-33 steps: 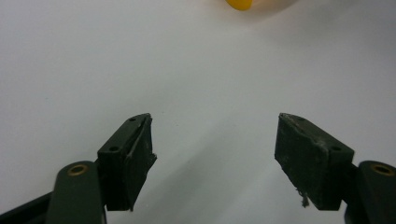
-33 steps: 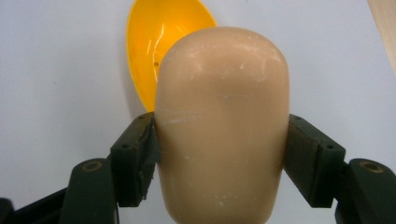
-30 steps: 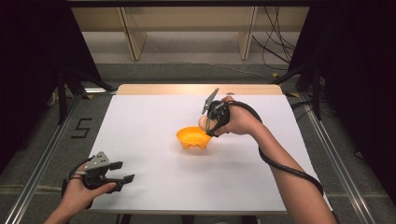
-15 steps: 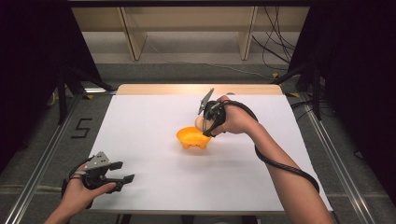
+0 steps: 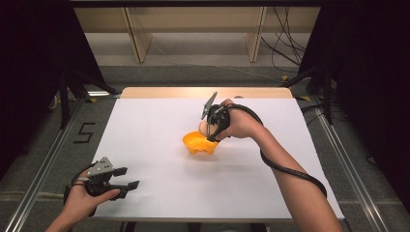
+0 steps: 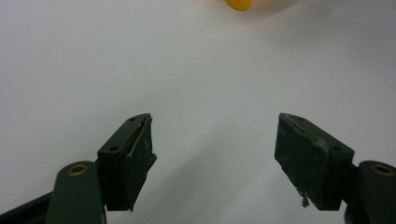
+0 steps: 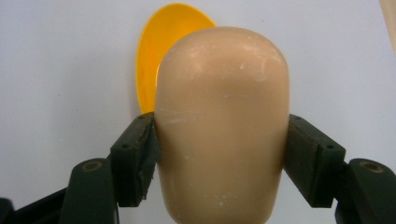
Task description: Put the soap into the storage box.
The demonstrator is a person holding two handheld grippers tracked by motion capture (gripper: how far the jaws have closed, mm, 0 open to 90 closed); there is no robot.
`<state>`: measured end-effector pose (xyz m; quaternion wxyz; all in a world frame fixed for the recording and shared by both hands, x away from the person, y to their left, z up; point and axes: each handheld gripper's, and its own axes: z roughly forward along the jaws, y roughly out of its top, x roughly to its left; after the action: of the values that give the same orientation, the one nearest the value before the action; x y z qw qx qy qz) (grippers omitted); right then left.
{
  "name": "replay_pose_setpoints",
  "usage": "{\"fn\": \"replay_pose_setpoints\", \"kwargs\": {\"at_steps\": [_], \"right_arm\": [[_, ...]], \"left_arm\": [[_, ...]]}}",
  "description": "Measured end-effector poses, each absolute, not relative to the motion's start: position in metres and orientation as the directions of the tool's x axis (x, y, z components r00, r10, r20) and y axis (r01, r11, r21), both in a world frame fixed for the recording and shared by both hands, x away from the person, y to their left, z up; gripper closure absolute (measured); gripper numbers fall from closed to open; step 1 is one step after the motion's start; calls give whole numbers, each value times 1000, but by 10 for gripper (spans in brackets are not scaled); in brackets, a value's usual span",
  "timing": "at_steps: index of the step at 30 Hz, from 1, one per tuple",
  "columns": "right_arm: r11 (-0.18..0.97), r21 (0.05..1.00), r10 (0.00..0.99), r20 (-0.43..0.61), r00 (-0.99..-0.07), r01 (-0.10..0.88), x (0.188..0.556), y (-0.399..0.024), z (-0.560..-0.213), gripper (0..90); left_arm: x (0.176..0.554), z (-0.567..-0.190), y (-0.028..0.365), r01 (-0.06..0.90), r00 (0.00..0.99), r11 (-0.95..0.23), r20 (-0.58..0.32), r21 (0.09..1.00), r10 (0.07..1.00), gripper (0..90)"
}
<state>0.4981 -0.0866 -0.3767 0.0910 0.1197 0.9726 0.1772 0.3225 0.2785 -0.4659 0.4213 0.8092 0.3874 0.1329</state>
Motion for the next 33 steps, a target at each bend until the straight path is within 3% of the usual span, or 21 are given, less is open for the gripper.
{"fn": "replay_pose_setpoints", "kwargs": {"at_steps": [16,33], "right_arm": [[926,347,213,-159,-964,147,502,-76,-377,336],[924,344,220,-130,-967,165,501,-64,-384,336]], "left_arm": [[323,-465,281,509,672,-365,-95,780,734,276],[322,-465,280,513,664,-347,-107,785,740,276]]}}
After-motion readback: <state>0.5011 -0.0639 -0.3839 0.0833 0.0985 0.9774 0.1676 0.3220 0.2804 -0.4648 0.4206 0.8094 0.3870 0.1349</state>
